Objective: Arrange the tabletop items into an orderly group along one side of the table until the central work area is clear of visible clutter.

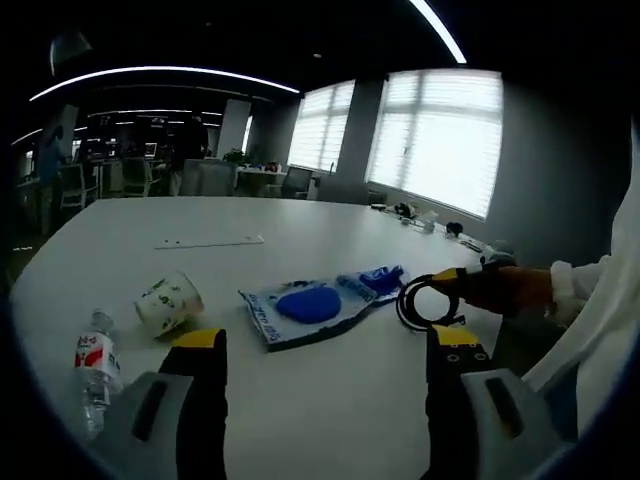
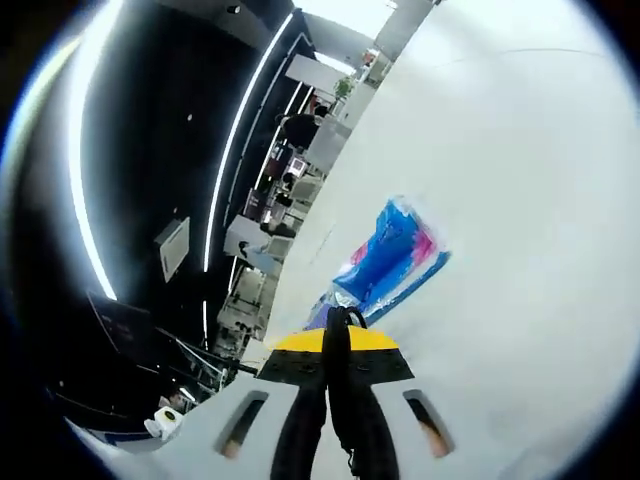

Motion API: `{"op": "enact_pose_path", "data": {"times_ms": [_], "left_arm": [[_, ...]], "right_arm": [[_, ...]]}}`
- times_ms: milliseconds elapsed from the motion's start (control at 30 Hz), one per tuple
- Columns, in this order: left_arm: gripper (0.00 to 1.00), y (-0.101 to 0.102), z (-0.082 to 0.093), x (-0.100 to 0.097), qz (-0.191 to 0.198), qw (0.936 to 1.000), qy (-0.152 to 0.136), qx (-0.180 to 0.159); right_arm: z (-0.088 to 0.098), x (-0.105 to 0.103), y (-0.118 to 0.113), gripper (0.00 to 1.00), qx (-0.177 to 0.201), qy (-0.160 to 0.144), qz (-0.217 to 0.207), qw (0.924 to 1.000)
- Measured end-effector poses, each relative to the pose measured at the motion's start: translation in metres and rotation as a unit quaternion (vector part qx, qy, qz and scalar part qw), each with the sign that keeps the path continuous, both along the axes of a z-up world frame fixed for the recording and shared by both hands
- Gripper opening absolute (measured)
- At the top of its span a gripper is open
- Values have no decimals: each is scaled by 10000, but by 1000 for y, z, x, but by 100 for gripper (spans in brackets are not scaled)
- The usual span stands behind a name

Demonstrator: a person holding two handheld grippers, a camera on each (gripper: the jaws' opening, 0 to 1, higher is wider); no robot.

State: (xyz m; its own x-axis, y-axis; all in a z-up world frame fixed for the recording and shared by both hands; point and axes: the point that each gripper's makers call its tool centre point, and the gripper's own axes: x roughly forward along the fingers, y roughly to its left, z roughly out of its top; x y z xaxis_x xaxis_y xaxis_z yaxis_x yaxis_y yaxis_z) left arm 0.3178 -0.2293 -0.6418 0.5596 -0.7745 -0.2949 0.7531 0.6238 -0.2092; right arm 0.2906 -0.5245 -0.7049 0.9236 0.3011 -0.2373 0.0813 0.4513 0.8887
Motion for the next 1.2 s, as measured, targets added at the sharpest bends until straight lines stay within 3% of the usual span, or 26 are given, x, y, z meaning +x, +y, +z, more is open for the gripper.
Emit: {"op": "enact_pose_path", "data": {"times_ms": [100,367,567,667,800,1200], "left_arm": [[83,-1,0,-1,-27,10000,1,16],[83,-2,-1,-1,-70,10000,-8,30],[82,-3,-2,-1,-107,9999,-46,92],[81,-3,-1,-1,-111,9999,-63,98],[80,-3,3,0,-109,9998,-135,57],[79,-6,3,-3,-159,9997,-180,83]], "right_arm": [[0,0,1,1,-67,28,-7,10000],[-15,6,-11,2,-881,220,209,9956],[-26,6,-15,1,-1628,418,352,9852],[-34,4,-20,0,-2113,591,485,9744],[-32,7,-24,0,-2036,535,476,9764],[-51,5,-31,0,-2561,786,677,9611]]}}
